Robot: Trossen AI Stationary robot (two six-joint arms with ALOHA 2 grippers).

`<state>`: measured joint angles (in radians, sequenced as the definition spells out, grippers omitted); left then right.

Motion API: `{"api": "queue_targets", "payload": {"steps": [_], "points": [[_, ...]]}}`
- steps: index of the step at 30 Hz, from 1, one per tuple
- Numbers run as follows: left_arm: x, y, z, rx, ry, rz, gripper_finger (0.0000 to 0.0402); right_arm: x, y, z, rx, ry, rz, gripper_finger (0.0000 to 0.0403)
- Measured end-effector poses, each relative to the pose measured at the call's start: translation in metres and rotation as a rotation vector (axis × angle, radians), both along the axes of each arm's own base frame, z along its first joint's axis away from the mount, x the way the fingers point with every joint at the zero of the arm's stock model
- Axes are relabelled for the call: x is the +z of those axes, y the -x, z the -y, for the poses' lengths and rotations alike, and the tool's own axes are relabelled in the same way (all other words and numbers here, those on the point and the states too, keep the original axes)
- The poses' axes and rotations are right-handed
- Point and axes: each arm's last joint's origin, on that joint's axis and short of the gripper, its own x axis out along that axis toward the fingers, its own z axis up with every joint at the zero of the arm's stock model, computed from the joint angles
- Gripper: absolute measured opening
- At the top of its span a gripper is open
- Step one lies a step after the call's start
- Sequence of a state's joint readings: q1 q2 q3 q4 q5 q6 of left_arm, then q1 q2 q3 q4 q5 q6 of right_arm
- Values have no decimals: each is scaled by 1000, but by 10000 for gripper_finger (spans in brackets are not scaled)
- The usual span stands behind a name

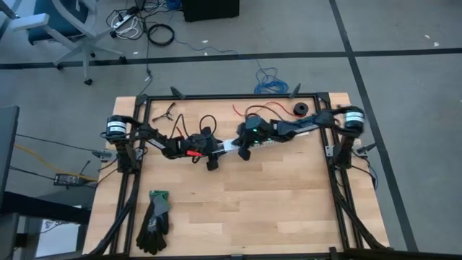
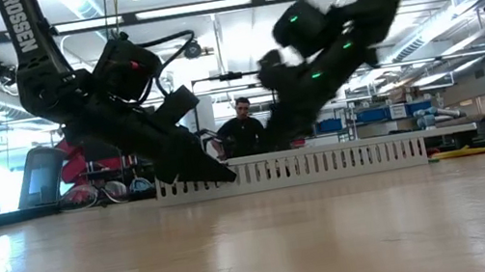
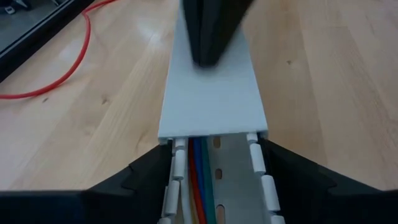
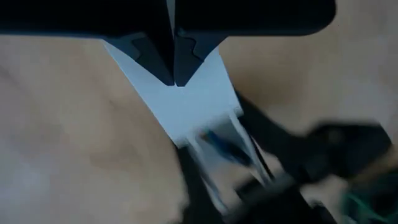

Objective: Ziptie cables
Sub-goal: Close the cable duct

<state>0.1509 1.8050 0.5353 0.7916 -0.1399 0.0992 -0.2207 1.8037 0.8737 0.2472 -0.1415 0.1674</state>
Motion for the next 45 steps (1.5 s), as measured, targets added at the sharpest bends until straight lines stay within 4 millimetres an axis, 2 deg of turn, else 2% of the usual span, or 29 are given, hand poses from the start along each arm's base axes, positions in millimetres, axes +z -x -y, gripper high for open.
{"api": "queue_targets", "payload": {"steps": [3,5,7,12,19,25,33,45], "points": [[0,0,0,2,3,-2,239,-10,-28,6,76,-13,65,0],[0,0,0,3,5,-1,239,-8,-39,2,116,37,138,0],[0,0,0,2,5,0,239,1,-42,-3,136,97,191,0],[0,0,0,8,20,1,239,33,-34,-14,174,175,262,0],[1,0,0,8,22,-3,239,43,-23,-17,167,158,221,0],[7,2,1,7,21,5,239,42,-23,-17,148,126,212,0],[5,4,1,45,91,-7,239,43,-23,-20,148,115,217,0],[6,3,1,49,97,14,239,42,-24,-27,177,120,208,0]]}}
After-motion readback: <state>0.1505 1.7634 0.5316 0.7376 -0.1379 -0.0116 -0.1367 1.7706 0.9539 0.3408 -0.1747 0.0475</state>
